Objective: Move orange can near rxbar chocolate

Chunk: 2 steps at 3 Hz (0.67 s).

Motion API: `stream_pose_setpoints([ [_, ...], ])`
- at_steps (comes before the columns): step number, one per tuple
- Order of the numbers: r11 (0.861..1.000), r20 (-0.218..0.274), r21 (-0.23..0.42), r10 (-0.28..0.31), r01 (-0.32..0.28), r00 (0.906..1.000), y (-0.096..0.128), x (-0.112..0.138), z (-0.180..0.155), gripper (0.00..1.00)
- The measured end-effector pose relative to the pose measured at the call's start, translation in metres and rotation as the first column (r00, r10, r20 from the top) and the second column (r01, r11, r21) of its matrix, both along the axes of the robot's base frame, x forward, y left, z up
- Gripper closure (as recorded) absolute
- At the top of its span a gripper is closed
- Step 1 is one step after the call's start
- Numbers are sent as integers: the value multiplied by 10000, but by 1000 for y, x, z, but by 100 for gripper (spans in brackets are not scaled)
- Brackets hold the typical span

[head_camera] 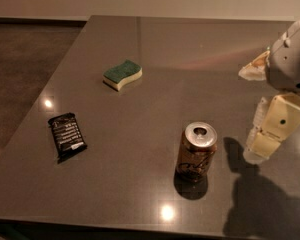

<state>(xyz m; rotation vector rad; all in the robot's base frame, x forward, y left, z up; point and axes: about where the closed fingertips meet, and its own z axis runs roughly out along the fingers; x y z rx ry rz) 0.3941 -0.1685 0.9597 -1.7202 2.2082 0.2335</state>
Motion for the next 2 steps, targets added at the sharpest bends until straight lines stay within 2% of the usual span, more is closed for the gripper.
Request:
stream_pose_setpoints([
  [2,9939,-480,938,626,-579,9969,41,-20,-43,0],
])
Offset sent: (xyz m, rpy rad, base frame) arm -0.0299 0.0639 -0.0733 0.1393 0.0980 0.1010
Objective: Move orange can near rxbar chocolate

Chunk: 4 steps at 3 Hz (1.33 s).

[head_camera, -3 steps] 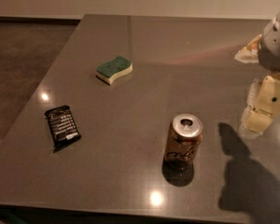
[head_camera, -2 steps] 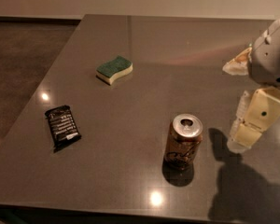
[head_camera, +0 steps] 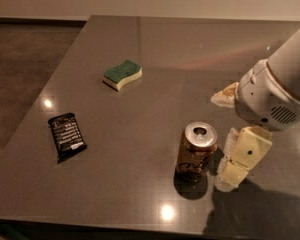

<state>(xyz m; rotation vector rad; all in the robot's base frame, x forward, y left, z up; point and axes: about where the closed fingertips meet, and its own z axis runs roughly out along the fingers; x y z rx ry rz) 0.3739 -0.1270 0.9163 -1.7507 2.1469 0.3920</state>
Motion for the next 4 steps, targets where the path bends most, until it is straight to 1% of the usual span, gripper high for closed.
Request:
stream_pose_setpoints([
  [1,9995,-116,272,172,-169,9998,13,-4,-11,0],
  [2,9968,-88,767,238,-231,9997,31,-5,-16,3],
  [3,9950,-92,977,235,-225,9997,39,-3,-19,26],
  [4,9935,-144,1119,215,-198,9997,41,-1,-18,50],
])
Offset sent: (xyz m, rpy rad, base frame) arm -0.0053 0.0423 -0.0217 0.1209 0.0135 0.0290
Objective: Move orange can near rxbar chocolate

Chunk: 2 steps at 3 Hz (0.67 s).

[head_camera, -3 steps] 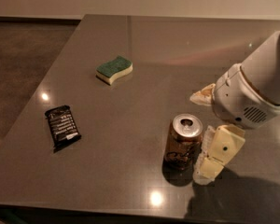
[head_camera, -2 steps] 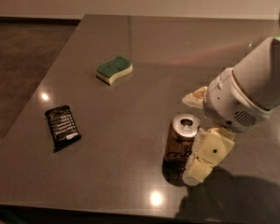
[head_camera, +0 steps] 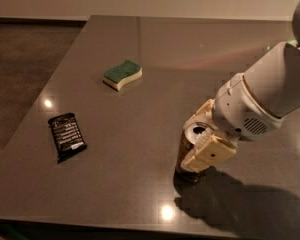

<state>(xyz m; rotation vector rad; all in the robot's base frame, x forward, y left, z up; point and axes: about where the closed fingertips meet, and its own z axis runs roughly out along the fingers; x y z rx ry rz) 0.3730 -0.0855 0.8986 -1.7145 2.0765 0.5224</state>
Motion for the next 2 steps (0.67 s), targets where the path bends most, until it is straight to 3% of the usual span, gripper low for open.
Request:
stream_pose_setpoints([
  [2,9997,172,242,70,-75,9998,32,12,23,96],
])
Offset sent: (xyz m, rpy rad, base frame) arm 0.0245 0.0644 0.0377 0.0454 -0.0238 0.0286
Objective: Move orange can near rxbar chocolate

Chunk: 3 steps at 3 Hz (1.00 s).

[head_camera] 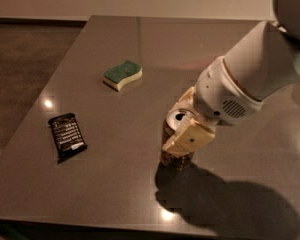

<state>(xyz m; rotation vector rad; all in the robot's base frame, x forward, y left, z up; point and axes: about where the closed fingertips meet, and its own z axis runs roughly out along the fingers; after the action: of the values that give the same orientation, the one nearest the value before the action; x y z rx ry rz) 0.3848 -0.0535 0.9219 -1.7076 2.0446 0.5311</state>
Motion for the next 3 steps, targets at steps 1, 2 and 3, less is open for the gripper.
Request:
stream_pose_setpoints([
  [1,9990,101,42,435,-436,9990,41,15,3,100],
  [2,9976,117,105,688,-690,9976,64,28,1,100],
  [3,9953,30,262,934,-935,9956,87,44,-3,100],
])
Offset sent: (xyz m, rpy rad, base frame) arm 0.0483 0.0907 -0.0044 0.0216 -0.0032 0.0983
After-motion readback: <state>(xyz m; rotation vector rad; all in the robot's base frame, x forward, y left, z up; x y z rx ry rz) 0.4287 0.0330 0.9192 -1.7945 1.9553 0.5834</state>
